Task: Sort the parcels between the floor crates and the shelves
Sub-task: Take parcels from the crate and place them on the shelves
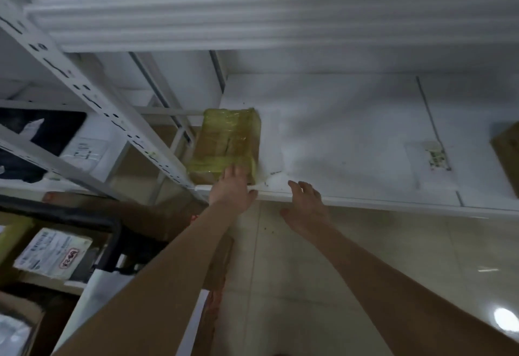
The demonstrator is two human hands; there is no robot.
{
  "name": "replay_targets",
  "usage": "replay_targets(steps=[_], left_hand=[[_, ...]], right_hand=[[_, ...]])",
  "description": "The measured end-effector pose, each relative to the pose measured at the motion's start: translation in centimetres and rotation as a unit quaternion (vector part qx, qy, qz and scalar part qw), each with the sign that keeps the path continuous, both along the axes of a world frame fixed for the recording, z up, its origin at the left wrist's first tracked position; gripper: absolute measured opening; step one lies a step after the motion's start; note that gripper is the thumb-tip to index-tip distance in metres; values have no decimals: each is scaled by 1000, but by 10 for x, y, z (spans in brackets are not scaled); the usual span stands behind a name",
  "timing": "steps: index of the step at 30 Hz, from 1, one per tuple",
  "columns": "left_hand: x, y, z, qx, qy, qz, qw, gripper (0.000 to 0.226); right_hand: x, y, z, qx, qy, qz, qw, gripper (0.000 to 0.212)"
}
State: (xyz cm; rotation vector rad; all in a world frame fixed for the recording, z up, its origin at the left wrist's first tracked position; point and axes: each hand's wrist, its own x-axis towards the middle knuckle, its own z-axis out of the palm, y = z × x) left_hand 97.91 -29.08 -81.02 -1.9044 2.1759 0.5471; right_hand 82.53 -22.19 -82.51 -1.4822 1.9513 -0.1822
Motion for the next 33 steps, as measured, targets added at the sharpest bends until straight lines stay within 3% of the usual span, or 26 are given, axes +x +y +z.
replay_targets(steps=[7, 12, 16, 19, 21, 24, 26, 28, 31, 33], left_hand=[[10, -69, -60, -1, -41, -4, 999, 93], [7, -63, -79, -34, -67, -66, 995, 90], [-20, -36, -75, -45, -22, -133, 990, 81], [-40, -20, -72, -36, 61, -172, 983, 67], [-38, -25, -65, -78, 128, -132, 980, 63], [-18, -45, -61, -131, 165, 37, 977, 68], [-7, -56, -64, -40, 200, 147, 968, 78], [-5, -57, -69, 56, 272, 214, 937, 83], [-11, -39, -75, 121, 319, 225, 913, 80], [-16, -18, -76, 154, 336, 233, 899, 71]], right_hand=[[11, -65, -61, -34, -194, -78, 977, 63], [-6, -76, -76, -5, -275, -144, 950, 59], [-20, -73, -72, 1, -276, -200, 940, 64], [-34, -71, -67, 4, -236, -230, 944, 70], [-44, -67, -67, 17, -207, -236, 949, 76], [-55, -63, -73, 30, -209, -237, 948, 89], [-56, -61, -76, 37, -236, -241, 941, 91], [-55, -58, -78, 55, -265, -247, 930, 89], [-61, -43, -76, 82, -269, -241, 929, 76], [-72, -28, -71, 109, -271, -257, 921, 84]])
